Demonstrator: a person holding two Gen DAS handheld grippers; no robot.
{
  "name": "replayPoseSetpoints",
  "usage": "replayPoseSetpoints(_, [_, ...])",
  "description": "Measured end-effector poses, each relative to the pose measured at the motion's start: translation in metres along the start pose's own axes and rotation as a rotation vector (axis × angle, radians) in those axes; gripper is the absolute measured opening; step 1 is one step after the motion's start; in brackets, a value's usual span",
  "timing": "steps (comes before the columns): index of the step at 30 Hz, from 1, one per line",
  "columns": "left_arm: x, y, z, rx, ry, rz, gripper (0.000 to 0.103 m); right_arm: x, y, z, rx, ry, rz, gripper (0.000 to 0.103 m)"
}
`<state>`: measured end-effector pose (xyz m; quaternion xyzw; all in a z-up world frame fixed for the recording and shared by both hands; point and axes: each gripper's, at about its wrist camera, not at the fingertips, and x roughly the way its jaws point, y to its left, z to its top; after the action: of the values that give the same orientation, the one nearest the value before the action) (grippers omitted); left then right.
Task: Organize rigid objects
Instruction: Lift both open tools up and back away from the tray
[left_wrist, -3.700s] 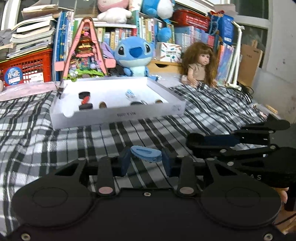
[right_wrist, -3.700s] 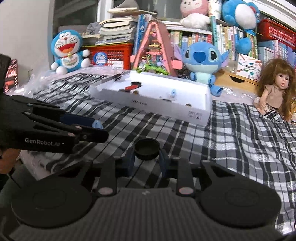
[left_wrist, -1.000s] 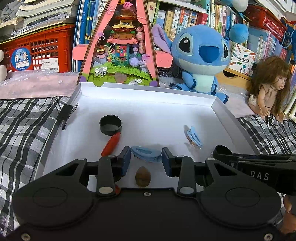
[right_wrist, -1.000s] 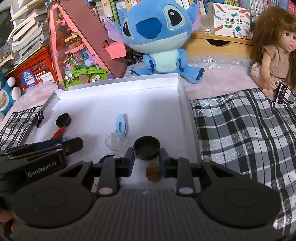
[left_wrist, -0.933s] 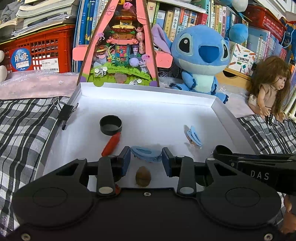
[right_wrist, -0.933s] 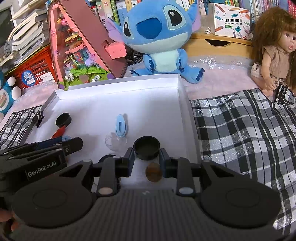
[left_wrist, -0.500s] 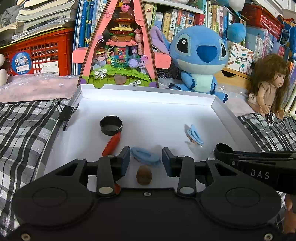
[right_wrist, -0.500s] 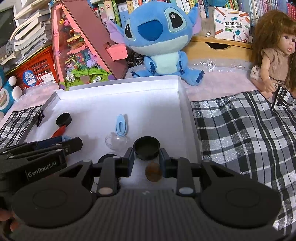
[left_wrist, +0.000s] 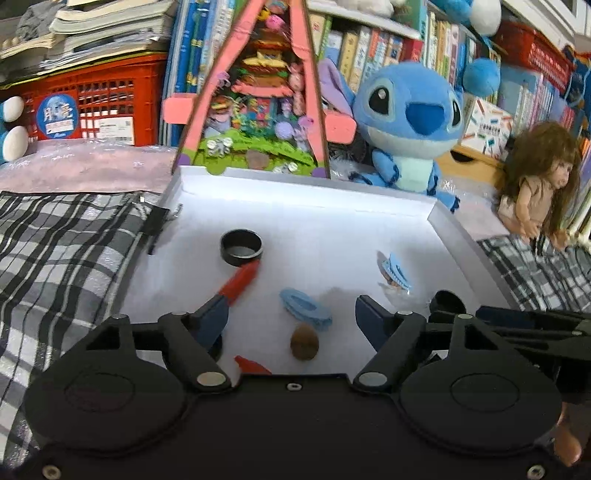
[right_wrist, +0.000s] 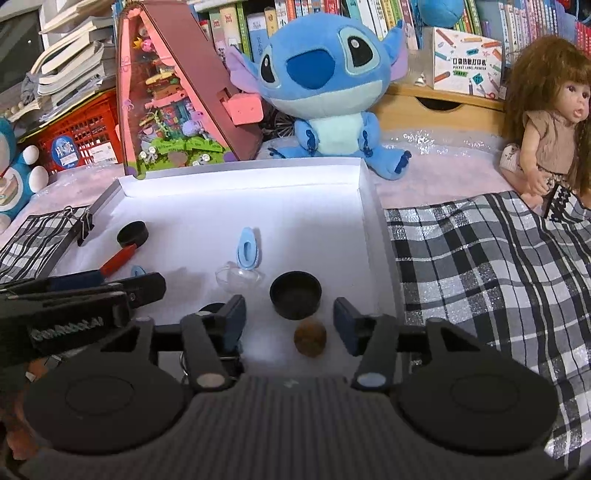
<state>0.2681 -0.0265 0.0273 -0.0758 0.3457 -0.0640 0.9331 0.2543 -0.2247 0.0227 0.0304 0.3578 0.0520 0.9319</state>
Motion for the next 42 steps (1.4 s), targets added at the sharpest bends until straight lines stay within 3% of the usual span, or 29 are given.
replayPoseSetpoints(7, [-0.027, 0.011, 0.004, -0.006, -0.048, -0.004, 0.08, -0.015, -0.001, -0.001, 0.005, -0.056, -0.004, 0.085])
replayPoseSetpoints(16, [-0.074, 0.01, -0.013, 0.07, -0.121, -0.018, 0.083, -0.048, 0.003, -0.012, 0.001, -0.133, 0.013, 0.093])
replayPoseSetpoints(27, [-0.105, 0.011, -0.053, 0.121, -0.136, -0.015, 0.083, -0.084, 0.011, -0.036, -0.002, -0.208, 0.046, 0.099])
replayPoseSetpoints(42, [-0.117, 0.019, -0.088, 0.13, -0.114, 0.021, 0.083, -0.092, 0.014, -0.072, -0.061, -0.195, 0.025, 0.101])
